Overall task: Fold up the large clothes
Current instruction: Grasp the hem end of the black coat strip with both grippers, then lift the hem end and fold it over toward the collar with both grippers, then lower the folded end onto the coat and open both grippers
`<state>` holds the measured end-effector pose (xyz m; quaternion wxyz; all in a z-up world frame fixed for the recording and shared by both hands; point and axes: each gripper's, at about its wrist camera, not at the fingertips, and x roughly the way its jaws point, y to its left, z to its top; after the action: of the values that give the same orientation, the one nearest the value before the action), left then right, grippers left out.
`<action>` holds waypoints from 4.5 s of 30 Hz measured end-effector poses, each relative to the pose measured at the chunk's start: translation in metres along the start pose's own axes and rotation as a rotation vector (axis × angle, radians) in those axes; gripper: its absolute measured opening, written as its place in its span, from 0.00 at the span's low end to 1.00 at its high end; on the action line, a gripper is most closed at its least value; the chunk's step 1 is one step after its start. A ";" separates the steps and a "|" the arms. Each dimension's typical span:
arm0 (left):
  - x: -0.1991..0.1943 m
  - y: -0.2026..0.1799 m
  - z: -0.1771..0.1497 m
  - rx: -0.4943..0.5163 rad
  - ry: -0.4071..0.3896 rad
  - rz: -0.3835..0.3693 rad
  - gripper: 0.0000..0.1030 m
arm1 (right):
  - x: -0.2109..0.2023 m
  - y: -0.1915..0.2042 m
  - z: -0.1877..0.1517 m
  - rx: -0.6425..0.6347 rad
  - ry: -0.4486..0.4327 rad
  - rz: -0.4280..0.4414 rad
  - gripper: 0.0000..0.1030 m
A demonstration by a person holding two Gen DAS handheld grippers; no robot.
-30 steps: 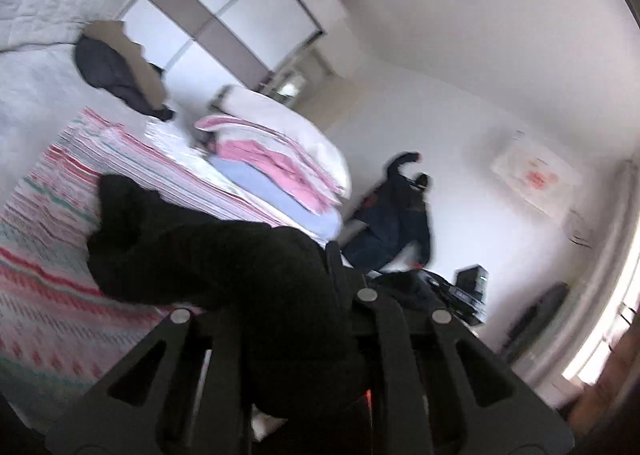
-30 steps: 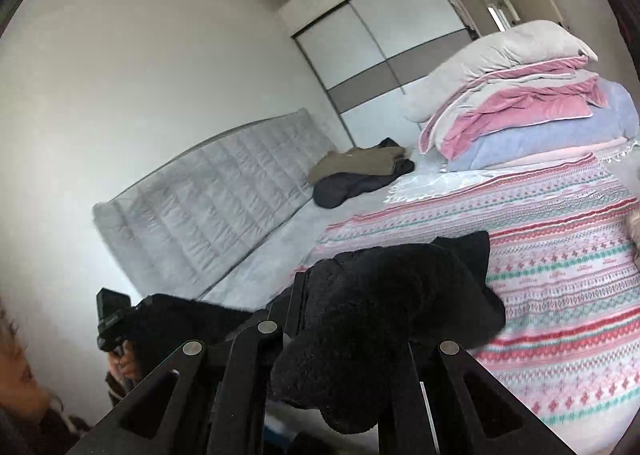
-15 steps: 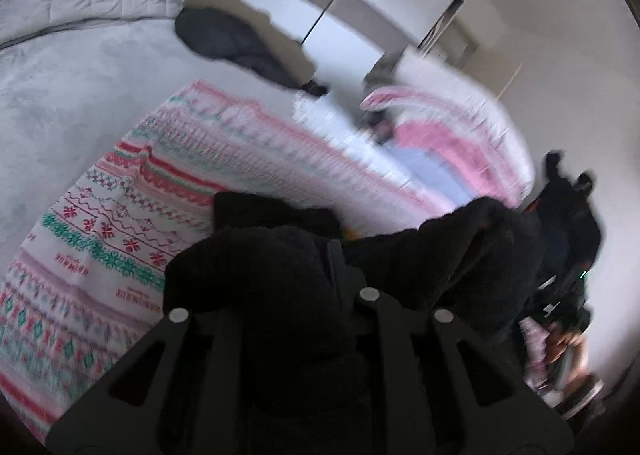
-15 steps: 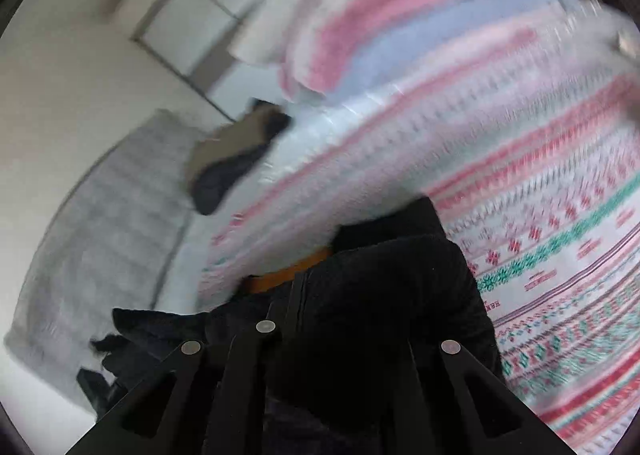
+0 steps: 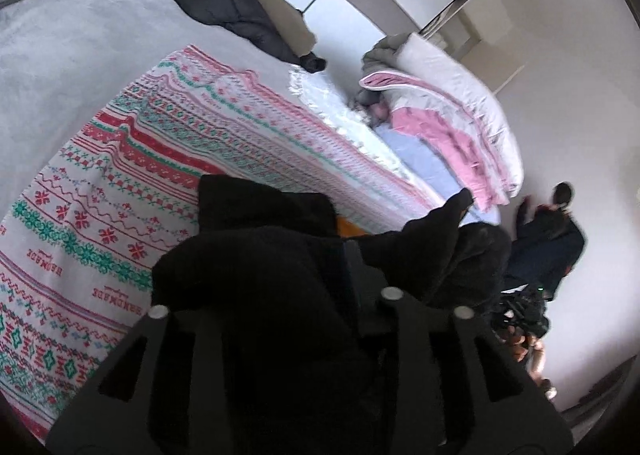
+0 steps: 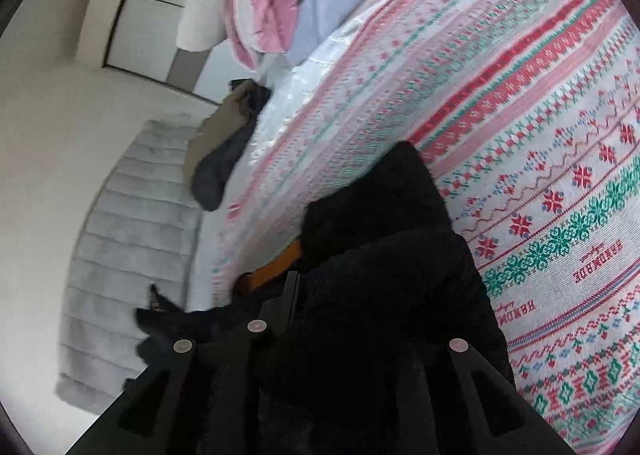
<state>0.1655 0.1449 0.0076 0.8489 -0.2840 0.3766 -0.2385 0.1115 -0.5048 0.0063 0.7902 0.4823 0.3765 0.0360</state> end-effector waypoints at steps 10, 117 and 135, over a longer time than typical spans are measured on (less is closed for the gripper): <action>-0.045 0.003 0.000 -0.083 -0.017 -0.134 0.72 | -0.056 0.048 0.024 -0.071 -0.088 0.160 0.76; -0.013 -0.026 -0.069 -0.007 0.051 0.281 0.91 | 0.061 0.158 -0.167 -0.795 -0.142 -0.450 0.78; -0.044 0.024 -0.066 -0.152 0.058 0.228 0.91 | 0.075 0.193 -0.208 -0.899 -0.131 -0.391 0.79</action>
<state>0.0925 0.1694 -0.0224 0.8352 -0.2959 0.4478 -0.1194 0.0936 -0.2178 0.0647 0.9339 0.0150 0.3569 0.0155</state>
